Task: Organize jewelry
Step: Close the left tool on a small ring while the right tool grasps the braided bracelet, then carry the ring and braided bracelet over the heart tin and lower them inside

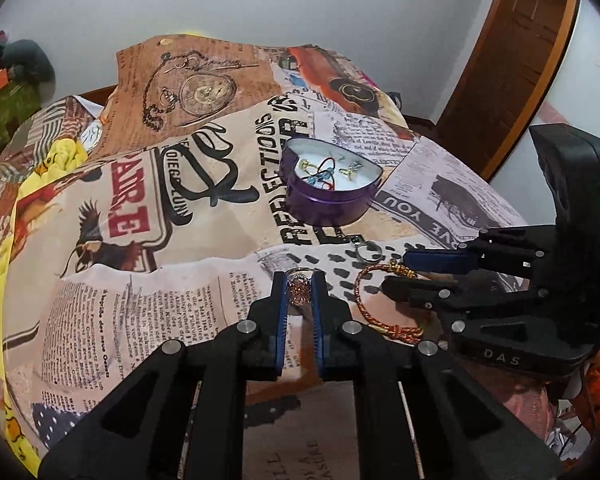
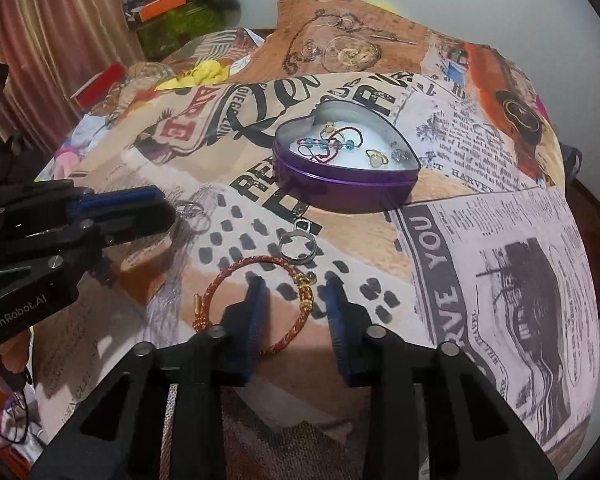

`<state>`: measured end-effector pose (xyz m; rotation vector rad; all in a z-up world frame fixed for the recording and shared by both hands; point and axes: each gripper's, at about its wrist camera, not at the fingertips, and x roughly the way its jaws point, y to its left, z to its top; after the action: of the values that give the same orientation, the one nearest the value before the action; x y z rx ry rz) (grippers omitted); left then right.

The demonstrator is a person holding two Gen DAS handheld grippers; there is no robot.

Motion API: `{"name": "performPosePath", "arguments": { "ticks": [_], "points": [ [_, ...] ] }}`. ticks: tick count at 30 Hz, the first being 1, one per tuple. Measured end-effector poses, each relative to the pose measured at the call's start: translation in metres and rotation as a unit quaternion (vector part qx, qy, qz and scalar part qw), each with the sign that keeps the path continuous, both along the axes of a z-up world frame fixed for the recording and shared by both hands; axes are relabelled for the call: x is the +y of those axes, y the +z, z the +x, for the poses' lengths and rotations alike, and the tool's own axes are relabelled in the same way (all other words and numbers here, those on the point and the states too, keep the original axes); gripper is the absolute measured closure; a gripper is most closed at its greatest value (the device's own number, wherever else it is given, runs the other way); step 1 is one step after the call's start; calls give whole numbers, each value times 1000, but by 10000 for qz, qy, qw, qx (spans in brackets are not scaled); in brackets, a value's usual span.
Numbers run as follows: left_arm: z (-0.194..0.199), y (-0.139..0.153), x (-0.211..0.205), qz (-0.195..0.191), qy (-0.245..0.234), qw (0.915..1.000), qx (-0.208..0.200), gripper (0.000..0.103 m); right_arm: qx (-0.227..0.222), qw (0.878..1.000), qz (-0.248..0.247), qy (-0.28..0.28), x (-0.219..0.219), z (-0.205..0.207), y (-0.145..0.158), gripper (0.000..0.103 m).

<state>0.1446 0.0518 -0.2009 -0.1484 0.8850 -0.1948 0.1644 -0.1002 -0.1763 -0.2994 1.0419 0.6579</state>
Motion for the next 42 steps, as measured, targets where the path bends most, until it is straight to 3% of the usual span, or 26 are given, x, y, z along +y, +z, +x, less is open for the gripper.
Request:
{"name": "performPosePath", "arguments": {
  "ticks": [2, 5, 25, 42],
  "points": [
    [0, -1, 1, -21, 22, 10000, -2, 93, 33, 10000, 29, 1, -1, 3, -2, 92],
    [-1, 1, 0, -24, 30, 10000, -34, 93, 63, 9999, 142, -47, -3, 5, -3, 96],
    [-9, 44, -14, 225, -39, 9984, -512, 93, -488, 9952, 621, -574, -29, 4, 33, 97],
    [17, 50, -22, 303, -131, 9974, -634, 93, -874, 9883, 897, -875, -40, 33, 57, 97]
  ]
}}
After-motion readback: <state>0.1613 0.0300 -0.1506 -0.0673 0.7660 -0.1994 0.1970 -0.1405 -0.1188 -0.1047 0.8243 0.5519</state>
